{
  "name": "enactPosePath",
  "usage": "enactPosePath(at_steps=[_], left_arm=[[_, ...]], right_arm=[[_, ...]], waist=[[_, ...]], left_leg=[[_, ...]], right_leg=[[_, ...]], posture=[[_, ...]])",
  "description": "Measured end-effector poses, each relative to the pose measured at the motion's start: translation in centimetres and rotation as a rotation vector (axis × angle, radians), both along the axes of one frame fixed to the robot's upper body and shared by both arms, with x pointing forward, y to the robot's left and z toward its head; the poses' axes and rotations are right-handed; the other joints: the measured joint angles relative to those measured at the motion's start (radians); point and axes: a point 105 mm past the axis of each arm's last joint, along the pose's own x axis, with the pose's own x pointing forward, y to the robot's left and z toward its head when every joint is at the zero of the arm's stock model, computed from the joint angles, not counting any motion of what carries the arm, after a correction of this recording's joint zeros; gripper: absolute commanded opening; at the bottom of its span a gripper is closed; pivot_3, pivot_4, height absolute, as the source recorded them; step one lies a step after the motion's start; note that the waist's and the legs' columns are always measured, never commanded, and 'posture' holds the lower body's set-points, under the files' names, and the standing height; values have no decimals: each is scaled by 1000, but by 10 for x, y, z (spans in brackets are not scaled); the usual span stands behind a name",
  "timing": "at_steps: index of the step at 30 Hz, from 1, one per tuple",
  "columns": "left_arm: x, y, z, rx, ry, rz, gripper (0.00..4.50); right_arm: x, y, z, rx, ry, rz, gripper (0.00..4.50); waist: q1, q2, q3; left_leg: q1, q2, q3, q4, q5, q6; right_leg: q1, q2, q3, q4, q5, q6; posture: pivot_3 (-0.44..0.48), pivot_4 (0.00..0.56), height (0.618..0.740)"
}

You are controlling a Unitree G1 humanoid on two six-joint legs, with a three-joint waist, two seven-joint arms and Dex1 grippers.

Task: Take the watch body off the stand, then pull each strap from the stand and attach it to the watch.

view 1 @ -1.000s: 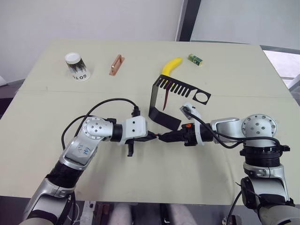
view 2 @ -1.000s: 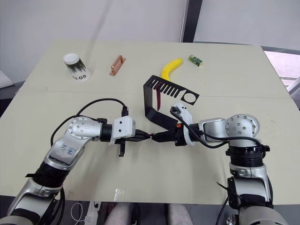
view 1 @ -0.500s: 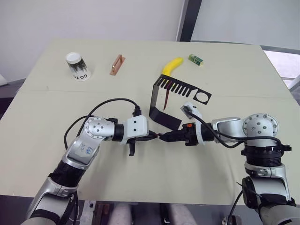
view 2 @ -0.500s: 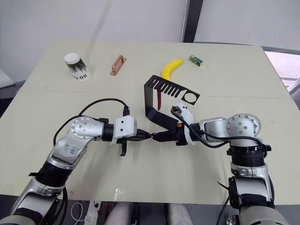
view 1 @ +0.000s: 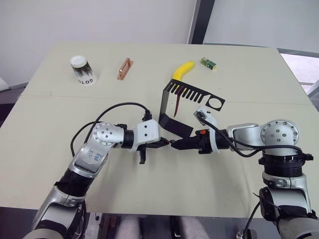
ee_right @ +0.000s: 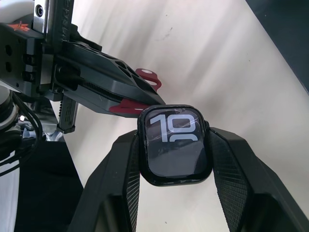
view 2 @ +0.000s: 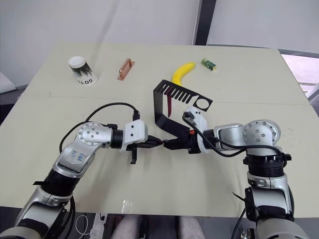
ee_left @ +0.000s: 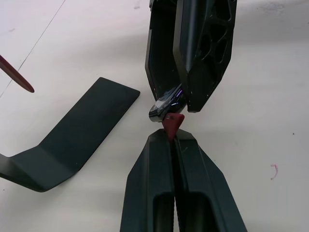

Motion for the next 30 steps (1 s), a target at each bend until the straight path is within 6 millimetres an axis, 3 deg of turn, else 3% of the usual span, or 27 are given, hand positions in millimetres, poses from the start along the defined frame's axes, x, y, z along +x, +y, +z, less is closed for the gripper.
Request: enactPosePath(at_steps=[30], left_arm=[[3, -4, 3, -14, 3, 16, 0]], right_arm=[[0, 2, 3, -12, -41, 1, 1613]], waist=[[1, 0, 0]], left_leg=[[0, 0, 0, 0, 0, 0]], right_leg=[[0, 0, 0, 0, 0, 0]], posture=[[0, 150, 740]])
